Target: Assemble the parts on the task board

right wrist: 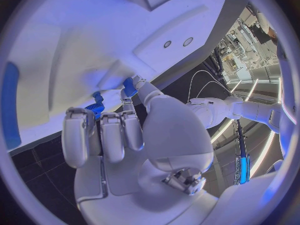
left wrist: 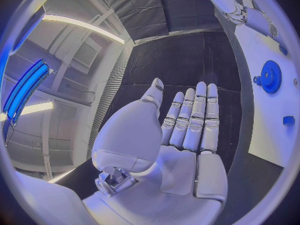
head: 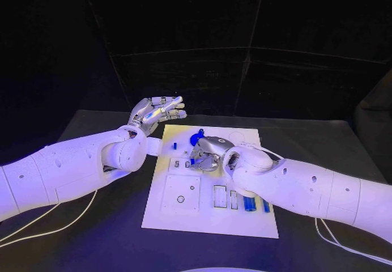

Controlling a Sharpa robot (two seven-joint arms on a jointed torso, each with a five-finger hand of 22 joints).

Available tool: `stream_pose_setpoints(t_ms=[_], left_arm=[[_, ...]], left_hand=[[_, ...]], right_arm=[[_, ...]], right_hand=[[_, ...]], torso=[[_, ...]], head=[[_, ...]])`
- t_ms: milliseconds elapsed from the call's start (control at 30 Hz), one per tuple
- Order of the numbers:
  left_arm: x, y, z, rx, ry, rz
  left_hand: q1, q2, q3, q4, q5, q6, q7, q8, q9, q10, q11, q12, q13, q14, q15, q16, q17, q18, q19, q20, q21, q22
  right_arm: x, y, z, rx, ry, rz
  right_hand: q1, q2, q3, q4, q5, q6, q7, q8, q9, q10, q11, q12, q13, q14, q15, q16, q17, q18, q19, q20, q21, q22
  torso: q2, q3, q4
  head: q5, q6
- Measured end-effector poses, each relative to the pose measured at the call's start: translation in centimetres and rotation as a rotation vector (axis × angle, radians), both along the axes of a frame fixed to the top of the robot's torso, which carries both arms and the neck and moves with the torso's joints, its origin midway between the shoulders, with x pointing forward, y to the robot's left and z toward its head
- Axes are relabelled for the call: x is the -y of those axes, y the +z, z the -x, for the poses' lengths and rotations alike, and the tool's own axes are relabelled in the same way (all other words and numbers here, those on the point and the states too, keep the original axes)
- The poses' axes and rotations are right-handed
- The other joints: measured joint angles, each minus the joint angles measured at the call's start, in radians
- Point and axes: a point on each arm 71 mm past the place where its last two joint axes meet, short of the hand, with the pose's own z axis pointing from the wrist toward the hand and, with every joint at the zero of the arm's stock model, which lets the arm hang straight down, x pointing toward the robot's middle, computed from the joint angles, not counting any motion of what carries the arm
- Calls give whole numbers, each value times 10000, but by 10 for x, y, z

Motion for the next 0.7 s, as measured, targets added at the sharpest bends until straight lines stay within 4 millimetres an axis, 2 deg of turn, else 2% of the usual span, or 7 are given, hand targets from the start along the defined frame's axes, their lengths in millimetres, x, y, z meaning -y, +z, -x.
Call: stream_pose_setpoints(t_ms=[433, 567, 700], left_arm=[[0, 0, 0, -2, 2, -2], [0, 0, 0, -3, 3, -3], [-1, 0, 0, -5, 6, -4]], left_hand=[[0, 0, 0, 0, 0, 0, 0, 0, 0, 0, 0, 0, 0, 0, 0, 0, -1, -1, 0, 0, 0, 1], [0, 0, 0, 0, 0, 0, 0, 0, 0, 0, 0, 0, 0, 0, 0, 0, -2, -1, 0, 0, 0, 1], [0, 0, 0, 0, 0, 0, 0, 0, 0, 0, 0, 0, 0, 0, 0, 0, -2, -1, 0, 0, 0, 2]], right_arm=[[-2, 0, 1, -15, 68, 284], [-3, -1, 2, -10, 70, 331], [-3, -1, 2, 6, 68, 354]], right_hand=[[-106, -105, 0, 1, -107, -58, 58, -29, -3, 0, 0, -117, -1, 0, 0, 0, -1, 0, -1, 0, 0, 0], [-219, -217, -40, 42, -107, -127, 127, -112, -38, 0, 1, -277, 0, 0, 0, 0, -2, 0, 0, 0, 0, -1], [-375, -374, -155, 157, -279, -465, 192, -311, -36, 25, 51, -626, 0, 4, 4, 0, -2, 0, -1, 1, 0, -1]], torso=[[-1, 1, -4], [-2, 1, 1], [-2, -1, 3]], head=[[-29, -11], [-31, -15], [-32, -16]])
